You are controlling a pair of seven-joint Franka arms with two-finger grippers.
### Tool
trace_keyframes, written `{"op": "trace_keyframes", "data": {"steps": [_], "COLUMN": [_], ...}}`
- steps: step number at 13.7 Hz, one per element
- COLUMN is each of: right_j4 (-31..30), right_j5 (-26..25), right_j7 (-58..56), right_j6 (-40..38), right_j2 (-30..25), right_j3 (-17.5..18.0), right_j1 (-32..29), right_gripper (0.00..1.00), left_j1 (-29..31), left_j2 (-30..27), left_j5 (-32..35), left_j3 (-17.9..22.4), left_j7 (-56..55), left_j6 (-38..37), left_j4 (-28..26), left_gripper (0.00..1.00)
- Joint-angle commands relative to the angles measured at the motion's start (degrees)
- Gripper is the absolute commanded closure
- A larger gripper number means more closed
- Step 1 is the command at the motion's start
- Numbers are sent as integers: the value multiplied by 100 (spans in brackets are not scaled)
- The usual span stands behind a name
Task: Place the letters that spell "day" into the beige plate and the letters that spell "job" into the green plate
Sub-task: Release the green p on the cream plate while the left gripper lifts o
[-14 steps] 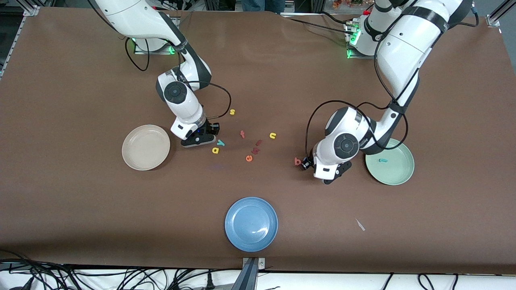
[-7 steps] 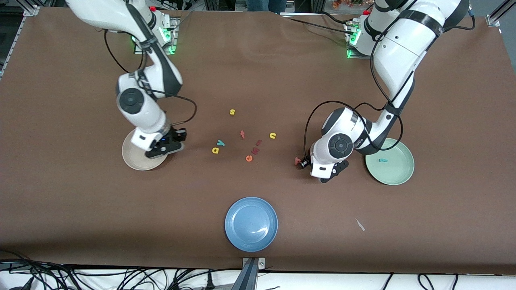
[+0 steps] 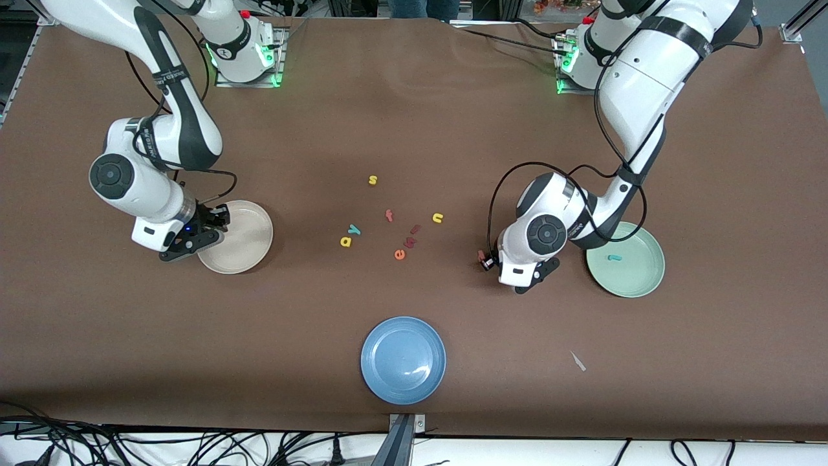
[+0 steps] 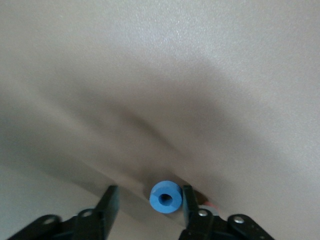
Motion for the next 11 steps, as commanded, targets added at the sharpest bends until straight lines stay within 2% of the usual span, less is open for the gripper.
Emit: {"op": "trace_keyframes", "data": {"steps": [1, 2, 5, 7, 10, 11], "right_j4": [-101, -110, -92, -22, 249, 398], "right_j5": [37, 46, 116, 160, 142, 142], "right_j7": [-59, -24, 82, 668, 1635, 1890], "right_j6": [-36, -45, -36, 34, 105, 96], "right_j2": [-101, -101, -84, 3, 197, 302], "right_j3": [36, 36, 79, 394, 861, 879], "right_j1": [17, 17, 25, 34, 113, 279], "right_gripper": [32, 28, 28, 28, 25, 25], "left_j1": [-76, -93, -94, -85, 81, 230], "left_j2": [31, 31, 31, 31, -65, -205], "left_j5": [177, 176, 176, 176, 194, 194], "left_j3": [33, 33, 33, 33, 33, 25], "left_j7": [-178, -179, -179, -152, -99, 14], "left_j6": [-40, -40, -40, -40, -110, -163], "left_j4": [35, 35, 52, 61, 113, 122], "left_gripper": [47, 50, 77, 97, 100, 100]}}
